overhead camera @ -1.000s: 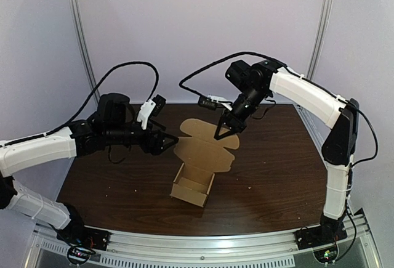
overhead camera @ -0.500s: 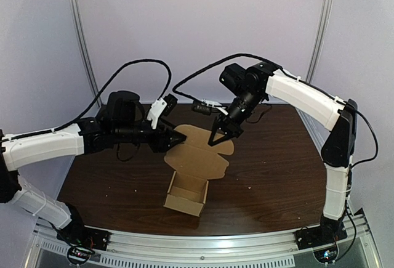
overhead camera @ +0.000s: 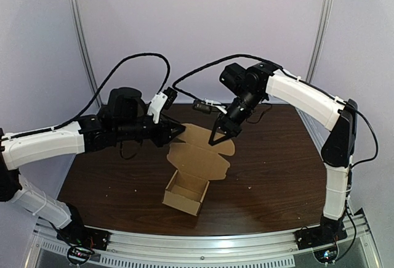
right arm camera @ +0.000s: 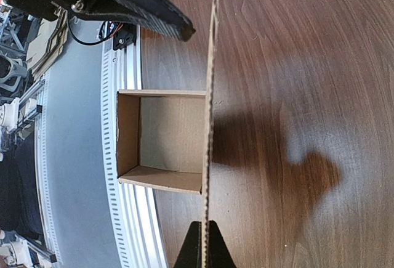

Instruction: Fold the paper box

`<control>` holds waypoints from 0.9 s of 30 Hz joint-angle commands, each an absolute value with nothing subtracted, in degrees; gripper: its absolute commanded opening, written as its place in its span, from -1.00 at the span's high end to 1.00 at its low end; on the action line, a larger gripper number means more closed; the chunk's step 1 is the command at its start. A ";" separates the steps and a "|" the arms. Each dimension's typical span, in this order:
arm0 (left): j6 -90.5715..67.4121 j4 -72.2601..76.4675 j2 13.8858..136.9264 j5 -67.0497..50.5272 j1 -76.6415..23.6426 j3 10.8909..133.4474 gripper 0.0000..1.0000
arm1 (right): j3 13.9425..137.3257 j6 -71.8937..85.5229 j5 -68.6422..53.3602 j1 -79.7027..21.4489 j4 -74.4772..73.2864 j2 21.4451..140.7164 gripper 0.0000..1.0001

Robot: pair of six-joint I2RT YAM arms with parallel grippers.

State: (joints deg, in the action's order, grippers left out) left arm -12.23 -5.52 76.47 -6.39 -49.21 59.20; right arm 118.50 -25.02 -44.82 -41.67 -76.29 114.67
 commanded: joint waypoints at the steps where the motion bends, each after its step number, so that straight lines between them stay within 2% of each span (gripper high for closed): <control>1: -15.63 -1.34 78.31 -8.67 -51.01 59.11 0.41 | 119.35 -22.18 -43.52 -41.66 -74.62 114.63 1.00; 10: -15.72 -4.10 78.47 -10.39 -52.26 60.28 0.43 | 119.09 -20.33 -40.11 -41.57 -73.18 114.61 1.00; 17: -12.51 -6.04 75.44 -10.20 -52.38 59.00 0.38 | 118.18 -23.08 -42.16 -41.48 -73.89 113.54 1.00; 19: -12.35 -6.56 74.86 -8.80 -52.38 58.87 0.27 | 118.13 -25.94 -45.24 -41.55 -75.63 113.29 1.00; 24: -8.68 -7.14 71.50 2.06 -52.38 57.13 -0.25 | 117.53 -30.73 -47.79 -41.66 -78.87 112.10 1.00; 27: -6.73 -8.27 72.06 4.56 -52.29 57.37 -0.40 | 117.04 -31.18 -48.37 -41.74 -79.02 111.48 1.00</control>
State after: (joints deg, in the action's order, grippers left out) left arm -10.41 -7.51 72.58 -1.63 -52.10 58.04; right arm 118.10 -28.32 -45.50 -41.60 -76.71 114.54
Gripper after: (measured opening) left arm 0.674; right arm 0.013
